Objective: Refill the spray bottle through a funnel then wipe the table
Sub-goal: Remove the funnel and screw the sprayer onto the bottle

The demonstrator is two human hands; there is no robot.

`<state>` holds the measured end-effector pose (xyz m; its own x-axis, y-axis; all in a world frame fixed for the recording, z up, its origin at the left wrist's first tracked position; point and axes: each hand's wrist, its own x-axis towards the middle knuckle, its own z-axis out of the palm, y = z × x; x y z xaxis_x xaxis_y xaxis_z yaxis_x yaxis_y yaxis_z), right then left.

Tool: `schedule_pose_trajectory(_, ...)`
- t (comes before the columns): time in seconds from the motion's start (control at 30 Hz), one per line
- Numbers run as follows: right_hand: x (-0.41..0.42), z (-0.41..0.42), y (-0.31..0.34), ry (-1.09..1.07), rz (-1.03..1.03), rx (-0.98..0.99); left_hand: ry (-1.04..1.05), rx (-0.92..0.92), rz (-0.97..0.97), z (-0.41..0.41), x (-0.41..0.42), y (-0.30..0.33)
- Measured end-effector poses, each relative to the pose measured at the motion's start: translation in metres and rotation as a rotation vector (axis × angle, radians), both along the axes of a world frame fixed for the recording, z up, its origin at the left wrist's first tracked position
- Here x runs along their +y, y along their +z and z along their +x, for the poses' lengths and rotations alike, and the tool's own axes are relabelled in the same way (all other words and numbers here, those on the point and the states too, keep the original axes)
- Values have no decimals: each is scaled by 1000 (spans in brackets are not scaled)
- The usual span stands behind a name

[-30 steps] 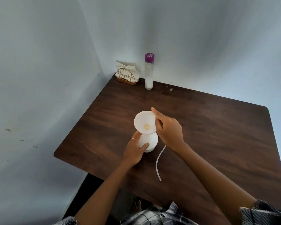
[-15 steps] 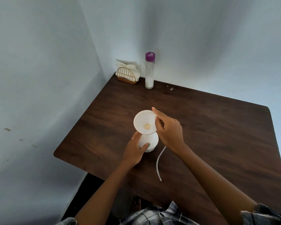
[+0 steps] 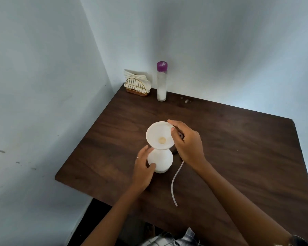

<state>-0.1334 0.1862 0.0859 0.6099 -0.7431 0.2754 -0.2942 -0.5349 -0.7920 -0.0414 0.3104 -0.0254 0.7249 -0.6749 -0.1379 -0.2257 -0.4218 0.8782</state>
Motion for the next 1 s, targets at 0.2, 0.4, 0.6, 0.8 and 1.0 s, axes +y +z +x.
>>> schedule_pose_trajectory(0.2,-27,3,19,-79,110,-116,438,173,-403,9,-23,77)
schedule_pose_trajectory(0.4,-77,27,3,-188,223,-98,69,497,-274,34,-101,140)
schedule_pose_trajectory(0.6,-137,53,-48,-261,212,8,-157,413,-14,59,-191,99)
schedule_pose_trajectory(0.8,-182,70,-78,-140,257,268,-200,424,83,81,-245,48)
schedule_pose_trajectory(1.0,-212,89,-111,-80,323,401,-202,405,120,89,-283,9)
